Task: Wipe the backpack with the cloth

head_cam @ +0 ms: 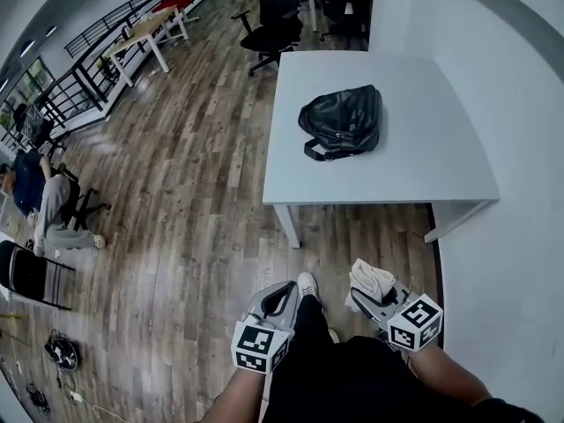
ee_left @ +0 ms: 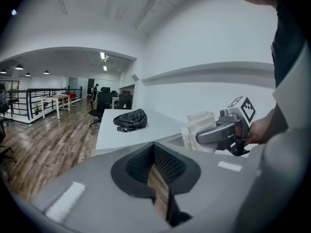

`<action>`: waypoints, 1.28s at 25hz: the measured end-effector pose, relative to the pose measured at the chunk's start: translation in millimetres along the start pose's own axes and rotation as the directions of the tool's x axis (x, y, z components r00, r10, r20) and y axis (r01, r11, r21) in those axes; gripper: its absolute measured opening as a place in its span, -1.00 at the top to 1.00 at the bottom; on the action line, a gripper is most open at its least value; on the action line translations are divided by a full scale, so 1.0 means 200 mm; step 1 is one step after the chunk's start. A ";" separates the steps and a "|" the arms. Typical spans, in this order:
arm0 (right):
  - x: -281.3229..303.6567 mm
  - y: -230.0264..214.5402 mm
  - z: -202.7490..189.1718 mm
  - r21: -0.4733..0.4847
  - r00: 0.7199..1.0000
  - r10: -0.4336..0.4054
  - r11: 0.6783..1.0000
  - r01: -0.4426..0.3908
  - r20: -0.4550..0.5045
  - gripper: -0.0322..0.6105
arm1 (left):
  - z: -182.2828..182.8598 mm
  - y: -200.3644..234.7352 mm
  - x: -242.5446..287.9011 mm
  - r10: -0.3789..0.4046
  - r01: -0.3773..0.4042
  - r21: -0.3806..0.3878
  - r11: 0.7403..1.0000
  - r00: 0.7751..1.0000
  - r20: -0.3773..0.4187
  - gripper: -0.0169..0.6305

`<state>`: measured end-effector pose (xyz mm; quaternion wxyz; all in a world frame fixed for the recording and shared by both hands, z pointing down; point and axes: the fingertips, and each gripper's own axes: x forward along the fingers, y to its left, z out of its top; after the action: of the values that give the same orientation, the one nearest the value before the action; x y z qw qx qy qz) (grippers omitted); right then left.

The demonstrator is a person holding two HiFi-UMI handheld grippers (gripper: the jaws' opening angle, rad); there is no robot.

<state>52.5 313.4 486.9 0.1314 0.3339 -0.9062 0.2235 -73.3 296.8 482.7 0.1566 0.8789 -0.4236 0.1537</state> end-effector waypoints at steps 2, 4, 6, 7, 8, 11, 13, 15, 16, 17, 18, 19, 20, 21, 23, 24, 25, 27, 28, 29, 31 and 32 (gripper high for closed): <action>-0.03 -0.06 0.00 0.009 0.999 -0.040 0.999 0.040 0.009 0.58 | 0.03 -0.02 0.08 -0.033 0.033 0.004 0.999 0.999 0.009 0.93; -0.04 -0.12 0.00 0.026 0.997 -0.073 0.997 0.072 0.010 0.58 | 0.04 -0.01 0.14 -0.059 0.059 0.005 0.998 0.998 0.009 0.93; -0.04 -0.16 0.01 0.041 0.995 -0.097 0.994 0.097 0.002 0.58 | 0.05 -0.01 0.19 -0.085 0.085 0.010 0.996 0.996 0.003 0.93; -0.04 -0.18 0.01 0.046 0.994 -0.106 0.993 0.106 -0.003 0.58 | 0.06 -0.01 0.22 -0.097 0.097 0.014 0.995 0.995 0.000 0.93; -0.04 -0.19 0.02 0.051 0.993 -0.114 0.992 0.115 -0.009 0.58 | 0.06 0.00 0.24 -0.107 0.107 0.017 0.994 0.994 -0.005 0.93; 0.00 -0.25 0.05 0.065 0.991 -0.132 0.989 0.133 -0.024 0.58 | 0.08 0.04 0.30 -0.133 0.134 0.013 0.991 0.991 -0.018 0.93; 0.04 -0.30 0.07 0.073 0.989 -0.142 0.987 0.144 -0.034 0.58 | 0.09 0.08 0.36 -0.145 0.145 0.009 0.989 0.989 -0.027 0.93; 0.09 -0.37 0.08 0.088 0.987 -0.153 0.984 0.156 -0.043 0.58 | 0.10 0.13 0.43 -0.151 0.151 -0.001 0.989 0.988 -0.038 0.93; 0.12 -0.40 0.09 0.097 0.986 -0.157 0.982 0.161 -0.048 0.58 | 0.12 0.16 0.46 -0.153 0.152 -0.011 0.988 0.987 -0.044 0.93; 0.15 -0.44 0.09 0.105 0.986 -0.161 0.981 0.166 -0.052 0.58 | 0.14 0.18 0.50 -0.155 0.154 -0.020 0.988 0.987 -0.048 0.93; 0.18 -0.47 0.10 0.112 0.985 -0.164 0.979 0.170 -0.056 0.58 | 0.16 0.21 0.54 -0.158 0.157 -0.024 0.987 0.986 -0.051 0.93; 0.21 -0.51 0.12 0.117 0.984 -0.168 0.978 0.174 -0.059 0.58 | 0.18 0.24 0.57 -0.161 0.160 -0.022 0.987 0.985 -0.054 0.93; 0.24 -0.54 0.13 0.121 0.983 -0.171 0.977 0.177 -0.062 0.58 | 0.19 0.28 0.61 -0.164 0.163 -0.016 0.986 0.985 -0.059 0.93; 0.28 -0.57 0.15 0.125 0.983 -0.173 0.976 0.180 -0.065 0.58 | 0.20 0.31 0.64 -0.168 0.167 -0.011 0.986 0.984 -0.064 0.93; 0.33 -0.62 0.20 0.130 0.981 -0.180 0.974 0.188 -0.070 0.58 | 0.24 0.39 0.70 -0.176 0.177 -0.003 0.984 0.982 -0.067 0.93; 0.36 -0.65 0.23 0.128 0.980 -0.184 0.973 0.192 -0.071 0.58 | 0.26 0.43 0.74 -0.180 0.180 -0.003 0.984 0.982 -0.063 0.93; 0.39 -0.68 0.26 0.125 0.979 -0.189 0.972 0.197 -0.071 0.58 | 0.28 0.46 0.77 -0.182 0.182 -0.005 0.983 0.982 -0.060 0.93; 0.44 -0.74 0.32 0.121 0.977 -0.200 0.971 0.207 -0.070 0.58 | 0.33 0.53 0.84 -0.188 0.188 -0.005 0.982 0.981 -0.055 0.93; 0.47 -0.77 0.35 0.120 0.976 -0.206 0.970 0.213 -0.068 0.58 | 0.36 0.55 0.87 -0.196 0.196 0.000 0.981 0.979 -0.052 0.93; 0.49 -0.80 0.38 0.119 0.975 -0.212 0.968 0.219 -0.066 0.58 | 0.38 0.57 0.89 -0.205 0.206 0.004 0.979 0.977 -0.050 0.93; 0.54 -0.85 0.44 0.111 0.973 -0.223 0.967 0.229 -0.060 0.58 | 0.43 0.62 0.94 -0.219 0.219 0.002 0.976 0.975 -0.046 0.93; 0.57 -0.87 0.48 0.105 0.972 -0.228 0.967 0.233 -0.056 0.58 | 0.45 0.64 0.97 -0.223 0.223 0.002 0.975 0.974 -0.043 0.93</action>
<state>76.1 86.4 503.9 0.1576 0.4386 -0.8445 0.2638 -47.4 49.9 497.5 0.1789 0.9179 -0.3182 0.1554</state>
